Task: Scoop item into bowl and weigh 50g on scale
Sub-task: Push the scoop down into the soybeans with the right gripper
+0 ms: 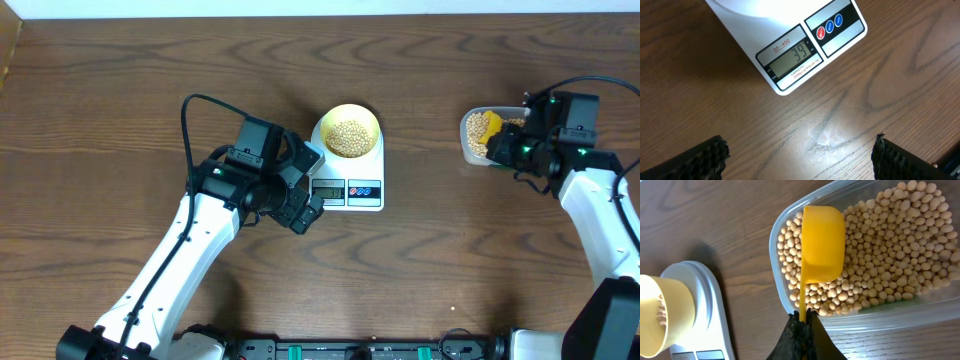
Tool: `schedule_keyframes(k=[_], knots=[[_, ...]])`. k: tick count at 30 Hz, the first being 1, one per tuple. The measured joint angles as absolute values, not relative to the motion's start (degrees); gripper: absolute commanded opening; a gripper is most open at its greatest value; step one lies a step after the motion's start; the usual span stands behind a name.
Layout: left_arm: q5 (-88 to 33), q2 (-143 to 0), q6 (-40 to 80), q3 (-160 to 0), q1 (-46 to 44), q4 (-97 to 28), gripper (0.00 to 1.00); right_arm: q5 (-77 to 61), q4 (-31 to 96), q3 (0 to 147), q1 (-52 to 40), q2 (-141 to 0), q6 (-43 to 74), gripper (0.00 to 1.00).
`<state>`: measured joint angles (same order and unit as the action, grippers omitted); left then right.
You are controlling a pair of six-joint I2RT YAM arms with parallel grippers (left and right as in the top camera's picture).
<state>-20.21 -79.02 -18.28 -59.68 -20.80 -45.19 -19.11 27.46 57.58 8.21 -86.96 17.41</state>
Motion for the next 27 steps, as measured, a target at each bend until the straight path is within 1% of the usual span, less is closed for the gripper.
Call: schedule_keyframes(k=[7, 18, 27], knots=[[-20.2, -79.0, -18.3, -59.7, -20.8, -45.2, 0.94, -23.6, 29.4, 57.6, 11.5, -87.0, 18.9, 0.01], [-20.2, -79.0, -18.3, -59.7, -20.8, -45.2, 0.94, -26.2, 29.8, 57.6, 12.7, -87.0, 21.4, 0.01], [-20.2, -79.0, -18.3, -59.7, -20.8, -45.2, 0.94, -29.9, 29.7, 57.6, 15.7, -87.0, 23.7, 0.01]])
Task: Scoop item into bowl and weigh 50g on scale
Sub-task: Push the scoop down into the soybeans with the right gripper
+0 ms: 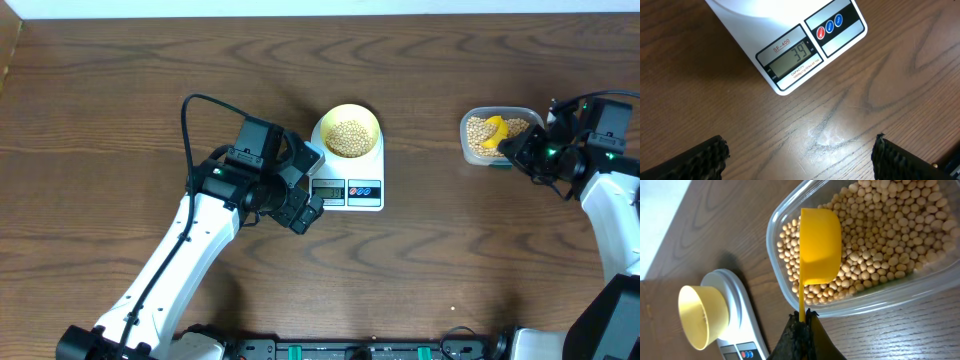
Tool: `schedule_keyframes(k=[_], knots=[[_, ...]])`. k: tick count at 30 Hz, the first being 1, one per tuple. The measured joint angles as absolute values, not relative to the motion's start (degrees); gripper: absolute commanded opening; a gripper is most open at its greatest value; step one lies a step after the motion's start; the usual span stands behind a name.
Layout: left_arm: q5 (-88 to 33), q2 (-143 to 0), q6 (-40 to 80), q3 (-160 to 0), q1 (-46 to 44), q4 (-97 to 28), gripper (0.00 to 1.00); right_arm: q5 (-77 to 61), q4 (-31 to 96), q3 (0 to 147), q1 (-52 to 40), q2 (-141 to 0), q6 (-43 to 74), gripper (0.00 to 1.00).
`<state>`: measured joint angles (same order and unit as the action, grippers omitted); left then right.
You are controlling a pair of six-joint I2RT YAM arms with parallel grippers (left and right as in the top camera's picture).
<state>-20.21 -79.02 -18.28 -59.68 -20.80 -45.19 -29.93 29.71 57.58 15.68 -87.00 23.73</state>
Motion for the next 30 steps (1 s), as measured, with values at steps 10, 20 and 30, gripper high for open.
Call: schedule_keyframes(k=[10, 20, 30], knots=[[-20.2, -79.0, -18.3, -59.7, -20.8, -45.2, 0.94, -33.1, 29.3, 57.6, 16.3, -87.0, 23.9, 0.01], [-20.2, -79.0, -18.3, -59.7, -20.8, -45.2, 0.94, -35.9, 29.3, 57.6, 18.8, -87.0, 25.5, 0.01], [-20.2, -79.0, -18.3, -59.7, -20.8, -45.2, 0.94, -42.2, 29.3, 57.6, 24.8, -87.0, 25.7, 0.01]])
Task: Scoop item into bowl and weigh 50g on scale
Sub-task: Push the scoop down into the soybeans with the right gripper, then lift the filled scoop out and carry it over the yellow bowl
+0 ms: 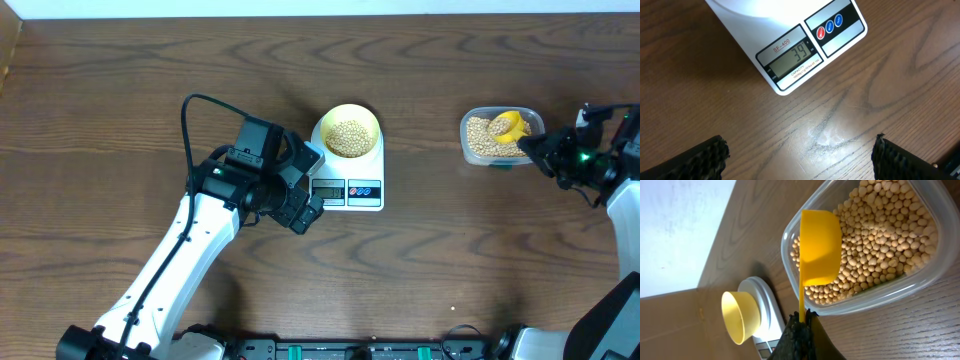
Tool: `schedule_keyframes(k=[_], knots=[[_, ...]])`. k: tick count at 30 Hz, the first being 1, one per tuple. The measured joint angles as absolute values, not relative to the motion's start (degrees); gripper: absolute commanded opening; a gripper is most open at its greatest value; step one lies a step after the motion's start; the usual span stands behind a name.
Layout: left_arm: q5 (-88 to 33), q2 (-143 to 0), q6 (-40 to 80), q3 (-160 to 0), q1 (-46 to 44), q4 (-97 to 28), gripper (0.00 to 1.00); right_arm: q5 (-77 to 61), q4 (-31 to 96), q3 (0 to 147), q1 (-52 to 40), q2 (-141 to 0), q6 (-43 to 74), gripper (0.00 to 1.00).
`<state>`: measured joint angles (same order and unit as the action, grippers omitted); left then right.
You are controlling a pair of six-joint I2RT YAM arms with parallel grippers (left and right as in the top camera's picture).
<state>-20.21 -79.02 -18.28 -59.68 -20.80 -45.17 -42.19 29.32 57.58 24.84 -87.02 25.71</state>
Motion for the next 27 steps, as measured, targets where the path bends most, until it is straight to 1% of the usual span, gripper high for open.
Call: schedule_keyframes(k=[19, 27], knots=[[-20.2, -79.0, -18.3, -59.7, -20.8, -45.2, 0.94, -54.7, 29.3, 57.6, 30.9, -87.1, 26.1, 0.01], [-20.2, -79.0, -18.3, -59.7, -20.8, -45.2, 0.94, -60.6, 27.6, 57.6, 31.4, -87.2, 26.2, 0.01]])
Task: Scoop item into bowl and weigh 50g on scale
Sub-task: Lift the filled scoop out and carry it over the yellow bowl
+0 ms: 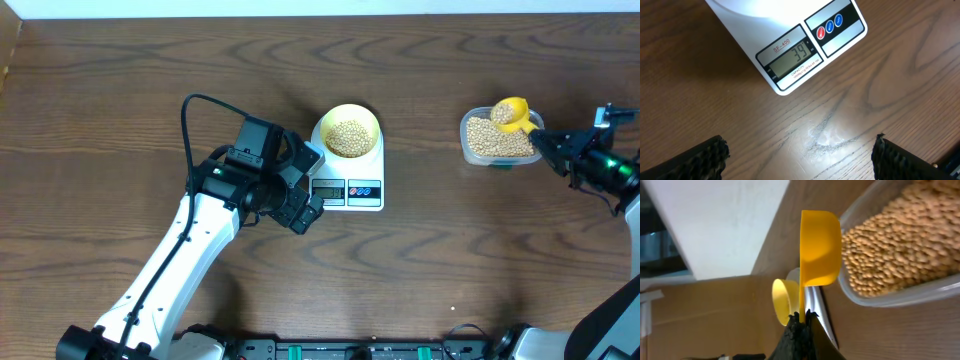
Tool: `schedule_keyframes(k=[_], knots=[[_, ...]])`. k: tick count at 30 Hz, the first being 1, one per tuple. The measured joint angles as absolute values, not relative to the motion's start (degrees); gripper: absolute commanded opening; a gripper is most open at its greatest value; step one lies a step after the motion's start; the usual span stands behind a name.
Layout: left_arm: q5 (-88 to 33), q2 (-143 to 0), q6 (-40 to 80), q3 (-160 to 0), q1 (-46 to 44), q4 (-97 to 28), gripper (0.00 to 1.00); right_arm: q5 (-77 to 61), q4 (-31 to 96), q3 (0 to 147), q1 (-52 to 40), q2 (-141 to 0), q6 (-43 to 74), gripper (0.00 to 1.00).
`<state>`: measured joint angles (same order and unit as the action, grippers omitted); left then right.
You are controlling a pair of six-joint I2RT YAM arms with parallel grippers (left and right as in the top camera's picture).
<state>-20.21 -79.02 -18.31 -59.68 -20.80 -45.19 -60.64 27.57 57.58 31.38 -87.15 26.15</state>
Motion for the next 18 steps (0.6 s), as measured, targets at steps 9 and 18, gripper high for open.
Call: schedule_keyframes(k=[9, 18], knots=[[-20.2, -79.0, -18.3, -59.7, -20.8, -45.2, 0.94, -66.0, 24.8, 57.6, 31.4, -87.2, 30.5, 0.01], [-20.2, -79.0, -18.3, -59.7, -20.8, -45.2, 0.94, -70.1, 15.9, 57.6, 29.5, -87.2, 38.7, 0.01]])
